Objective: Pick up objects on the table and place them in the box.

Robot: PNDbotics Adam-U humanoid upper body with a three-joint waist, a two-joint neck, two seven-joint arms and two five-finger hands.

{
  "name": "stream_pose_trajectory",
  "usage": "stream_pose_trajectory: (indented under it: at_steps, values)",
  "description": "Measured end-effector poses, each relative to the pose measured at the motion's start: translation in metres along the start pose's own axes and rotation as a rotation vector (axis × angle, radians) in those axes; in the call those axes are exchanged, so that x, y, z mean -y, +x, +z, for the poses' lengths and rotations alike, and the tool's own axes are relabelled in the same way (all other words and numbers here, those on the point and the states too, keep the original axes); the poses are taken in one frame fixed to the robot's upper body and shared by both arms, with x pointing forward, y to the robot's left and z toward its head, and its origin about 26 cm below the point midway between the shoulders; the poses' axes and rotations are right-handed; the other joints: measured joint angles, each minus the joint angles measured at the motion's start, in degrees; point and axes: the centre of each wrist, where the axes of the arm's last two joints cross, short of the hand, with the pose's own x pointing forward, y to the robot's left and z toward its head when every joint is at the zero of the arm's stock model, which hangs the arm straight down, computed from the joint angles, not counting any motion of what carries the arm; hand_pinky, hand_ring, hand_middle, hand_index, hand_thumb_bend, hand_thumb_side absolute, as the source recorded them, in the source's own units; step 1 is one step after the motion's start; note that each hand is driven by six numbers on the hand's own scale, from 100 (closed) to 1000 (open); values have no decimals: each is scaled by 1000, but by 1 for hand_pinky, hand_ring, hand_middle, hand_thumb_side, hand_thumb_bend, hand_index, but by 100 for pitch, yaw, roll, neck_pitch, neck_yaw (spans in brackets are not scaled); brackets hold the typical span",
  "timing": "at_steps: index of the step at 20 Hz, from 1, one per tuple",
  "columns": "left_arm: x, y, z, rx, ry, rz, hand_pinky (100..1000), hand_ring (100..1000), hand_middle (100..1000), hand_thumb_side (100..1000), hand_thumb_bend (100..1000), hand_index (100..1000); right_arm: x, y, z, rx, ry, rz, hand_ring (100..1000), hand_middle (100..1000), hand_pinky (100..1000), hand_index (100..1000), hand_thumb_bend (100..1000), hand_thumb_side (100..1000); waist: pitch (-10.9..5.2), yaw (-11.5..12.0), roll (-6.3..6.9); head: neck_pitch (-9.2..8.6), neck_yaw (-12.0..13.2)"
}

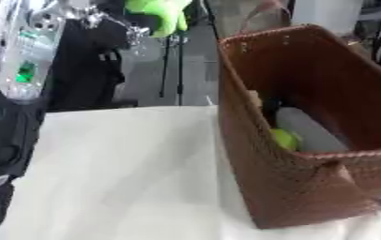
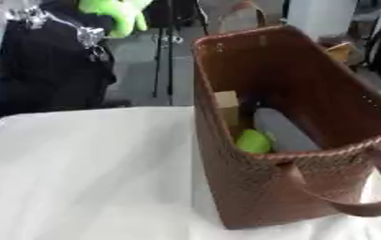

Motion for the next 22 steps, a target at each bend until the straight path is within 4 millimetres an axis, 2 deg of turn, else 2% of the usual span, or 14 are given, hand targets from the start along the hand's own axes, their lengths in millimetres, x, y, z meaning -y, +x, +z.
stream_pose_trajectory:
  at_steps: [7, 13, 17, 22]
  values:
    - [-14, -9, -19, 21, 75, 5, 277, 304, 312, 115, 100, 548, 1, 0, -4, 11, 9, -3, 735, 678, 790, 723, 100, 835, -58, -166, 136, 2, 96]
    - [-3, -12, -39, 81, 133, 54, 267, 299, 307, 121, 100, 546, 0, 0, -5, 13, 15, -12, 735, 678, 789, 723, 100, 833, -58, -258, 188, -4, 158]
    - [-2, -5, -57, 162, 193, 77, 259, 290, 299, 112, 100, 545, -4, 1, -9, 25, 19, -29, 735, 679, 789, 725, 100, 826, -48, -322, 284, -37, 254]
    - [4, -3, -72, 203, 233, 95, 264, 292, 301, 107, 100, 546, -7, 2, -13, 31, 23, -46, 735, 678, 789, 724, 100, 825, -15, -426, 330, -61, 364]
